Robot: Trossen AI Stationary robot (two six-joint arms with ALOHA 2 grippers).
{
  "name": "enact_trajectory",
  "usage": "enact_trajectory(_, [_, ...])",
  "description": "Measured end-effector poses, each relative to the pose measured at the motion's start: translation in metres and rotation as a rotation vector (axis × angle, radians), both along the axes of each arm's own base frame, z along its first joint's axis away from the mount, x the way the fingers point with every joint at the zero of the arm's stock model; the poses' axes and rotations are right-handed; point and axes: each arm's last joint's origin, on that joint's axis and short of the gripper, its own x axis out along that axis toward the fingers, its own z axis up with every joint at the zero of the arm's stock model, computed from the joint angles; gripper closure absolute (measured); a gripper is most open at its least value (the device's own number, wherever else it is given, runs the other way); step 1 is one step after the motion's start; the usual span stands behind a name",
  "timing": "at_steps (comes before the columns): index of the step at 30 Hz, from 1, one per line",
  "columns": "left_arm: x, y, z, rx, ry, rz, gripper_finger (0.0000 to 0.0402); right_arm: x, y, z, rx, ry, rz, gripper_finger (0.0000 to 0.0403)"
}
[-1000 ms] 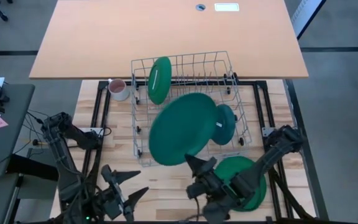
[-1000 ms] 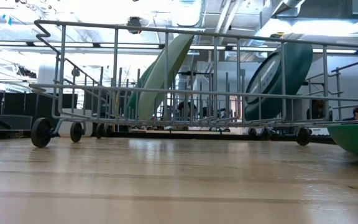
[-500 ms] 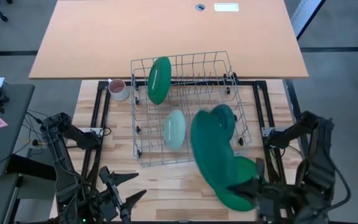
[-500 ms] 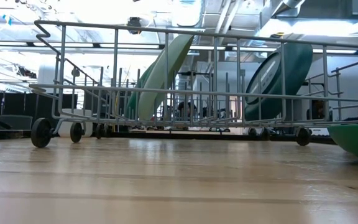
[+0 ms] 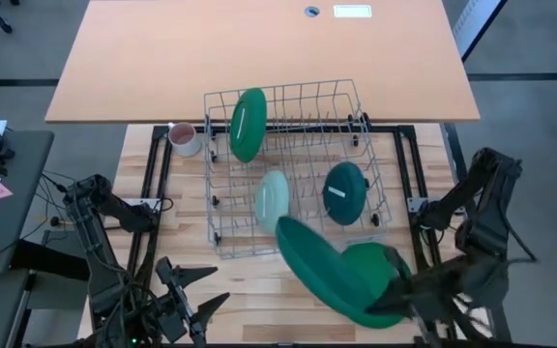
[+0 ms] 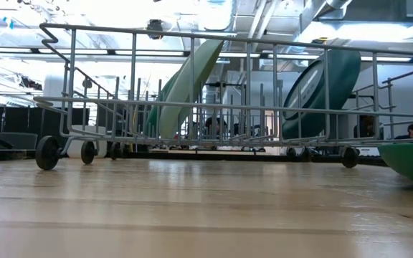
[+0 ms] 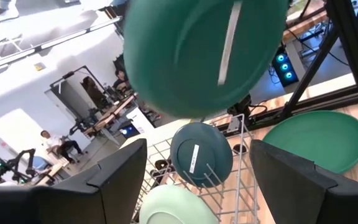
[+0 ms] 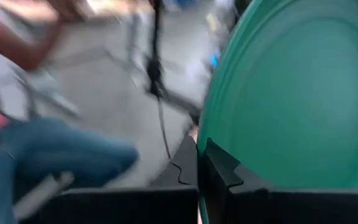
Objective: Sort dishes
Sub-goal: Put the stacked green plate in the dish rack
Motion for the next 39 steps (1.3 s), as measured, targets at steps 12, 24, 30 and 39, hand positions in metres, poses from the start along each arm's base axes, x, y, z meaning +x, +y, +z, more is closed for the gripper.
enact_trajectory(12, [0.000,0.000,0.000,0.009,0.005,0.000,0.0123,-0.048,0.012,0.020,0.166,-0.507,0.230,0.0399])
enact_trajectory(24, [0.004,0.003,0.000,-0.004,-0.002,0.014,0.0123,-0.072,0.018,0.020,0.147,-0.573,0.207,0.0399])
enact_trajectory(30, [0.010,0.007,-0.001,-0.011,-0.005,0.033,0.0123,-0.066,0.016,0.020,0.132,-0.569,0.164,0.0399])
enact_trajectory(39, [0.027,0.016,-0.002,-0.057,0.013,-0.013,0.0123,-0.055,0.010,0.017,0.113,-0.529,0.057,0.0399])
